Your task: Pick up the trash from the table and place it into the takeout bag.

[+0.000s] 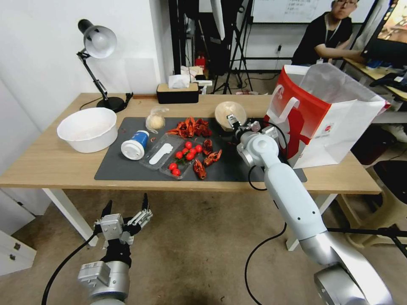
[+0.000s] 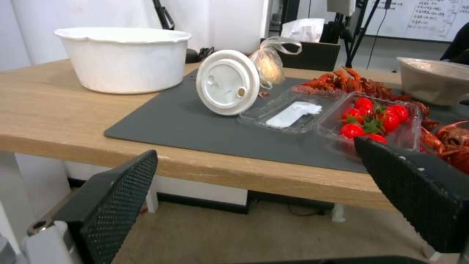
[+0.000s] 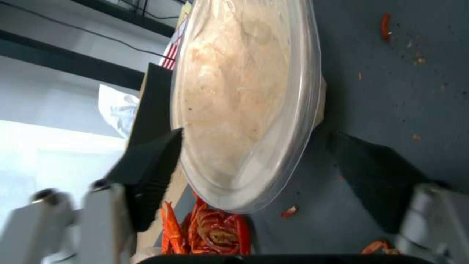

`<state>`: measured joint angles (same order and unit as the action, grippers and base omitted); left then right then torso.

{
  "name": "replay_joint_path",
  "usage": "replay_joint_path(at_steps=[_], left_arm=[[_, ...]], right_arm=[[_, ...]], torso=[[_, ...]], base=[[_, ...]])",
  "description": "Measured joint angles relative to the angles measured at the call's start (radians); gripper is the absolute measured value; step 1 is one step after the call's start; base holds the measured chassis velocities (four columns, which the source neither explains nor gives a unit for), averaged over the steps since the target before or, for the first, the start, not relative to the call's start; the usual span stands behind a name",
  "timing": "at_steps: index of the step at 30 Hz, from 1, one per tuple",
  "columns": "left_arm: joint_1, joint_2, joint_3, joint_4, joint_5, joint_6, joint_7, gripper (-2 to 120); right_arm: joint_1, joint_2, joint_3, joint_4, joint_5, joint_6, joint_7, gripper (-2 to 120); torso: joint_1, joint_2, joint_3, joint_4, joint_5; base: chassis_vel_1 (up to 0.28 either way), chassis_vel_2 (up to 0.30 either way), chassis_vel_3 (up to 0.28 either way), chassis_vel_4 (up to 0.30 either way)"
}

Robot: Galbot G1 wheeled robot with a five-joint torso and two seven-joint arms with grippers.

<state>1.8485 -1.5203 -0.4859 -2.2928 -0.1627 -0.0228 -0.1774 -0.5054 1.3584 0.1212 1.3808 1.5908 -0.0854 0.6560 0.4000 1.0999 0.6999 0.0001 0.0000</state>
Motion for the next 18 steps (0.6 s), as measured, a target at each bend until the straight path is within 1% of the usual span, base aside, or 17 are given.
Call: replay_joint_path(at_steps=[2, 4, 5, 6, 7, 10, 11, 14, 15, 16, 18], left_arm=[[-0.001, 0.003, 0.000, 0.001, -0.001, 0.000, 0.000, 100], [-0.001, 0.004, 0.000, 0.001, -0.002, 0.000, 0.000, 100], [-0.001, 0.005, -0.001, 0.002, -0.003, 0.000, 0.000, 100], [-0.002, 0.006, -0.001, 0.003, -0.003, 0.000, 0.000, 100], [-0.002, 0.006, -0.001, 0.003, -0.003, 0.000, 0.000, 100], [-0.004, 0.010, -0.001, 0.006, -0.006, 0.000, 0.000, 100], [-0.004, 0.010, -0.001, 0.006, -0.006, 0.000, 0.000, 100], [-0.005, 0.011, -0.001, 0.007, -0.008, 0.000, -0.001, 100], [-0.005, 0.011, -0.001, 0.007, -0.008, 0.000, -0.001, 100], [-0.005, 0.011, 0.000, 0.007, -0.008, 0.000, -0.001, 100], [-0.005, 0.011, 0.000, 0.007, -0.008, 0.000, -0.001, 100]], right_arm=[[0.003, 0.000, 0.000, -0.006, 0.000, -0.003, 0.002, 62], [0.004, 0.000, 0.000, -0.008, 0.000, -0.004, 0.002, 61], [0.004, -0.001, 0.002, -0.010, 0.000, -0.004, 0.002, 52], [0.004, -0.001, 0.003, -0.011, 0.000, -0.004, 0.002, 49], [0.004, -0.001, 0.003, -0.011, 0.000, -0.004, 0.002, 49], [-0.001, -0.004, 0.007, -0.011, 0.000, -0.004, -0.002, 33], [-0.001, -0.004, 0.007, -0.011, 0.000, -0.004, -0.002, 33], [-0.011, -0.010, 0.011, -0.001, -0.001, -0.004, -0.010, 21], [-0.011, -0.010, 0.011, -0.001, -0.001, -0.004, -0.010, 21], [-0.014, -0.012, 0.012, 0.001, -0.002, -0.004, -0.012, 18], [-0.014, -0.013, 0.012, 0.002, -0.002, -0.004, -0.013, 18]], torso=[[0.000, 0.000, 0.000, -0.0001, 0.0000], [0.000, 0.000, 0.000, -0.0001, 0.0000], [0.000, 0.000, 0.000, -0.0001, 0.0001], [0.000, 0.000, 0.000, -0.0001, 0.0000], [0.000, 0.000, 0.000, -0.0001, 0.0000], [0.000, 0.000, 0.000, 0.0000, 0.0000], [0.000, 0.000, 0.000, 0.0000, 0.0000], [0.000, 0.000, 0.000, 0.0000, 0.0000], [0.000, 0.000, 0.000, 0.0000, 0.0000], [0.000, 0.000, 0.000, 0.0000, 0.0001], [0.000, 0.000, 0.000, 0.0000, 0.0001]], base=[[0.000, 0.000, 0.000, 0.000], [0.000, 0.000, 0.000, 0.000], [0.000, 0.000, 0.000, 0.000], [0.000, 0.000, 0.000, 0.000], [0.000, 0.000, 0.000, 0.000], [0.000, 0.000, 0.000, 0.000], [0.000, 0.000, 0.000, 0.000], [0.000, 0.000, 0.000, 0.000], [0.000, 0.000, 0.000, 0.000], [0.000, 0.000, 0.000, 0.000], [0.000, 0.000, 0.000, 0.000]])
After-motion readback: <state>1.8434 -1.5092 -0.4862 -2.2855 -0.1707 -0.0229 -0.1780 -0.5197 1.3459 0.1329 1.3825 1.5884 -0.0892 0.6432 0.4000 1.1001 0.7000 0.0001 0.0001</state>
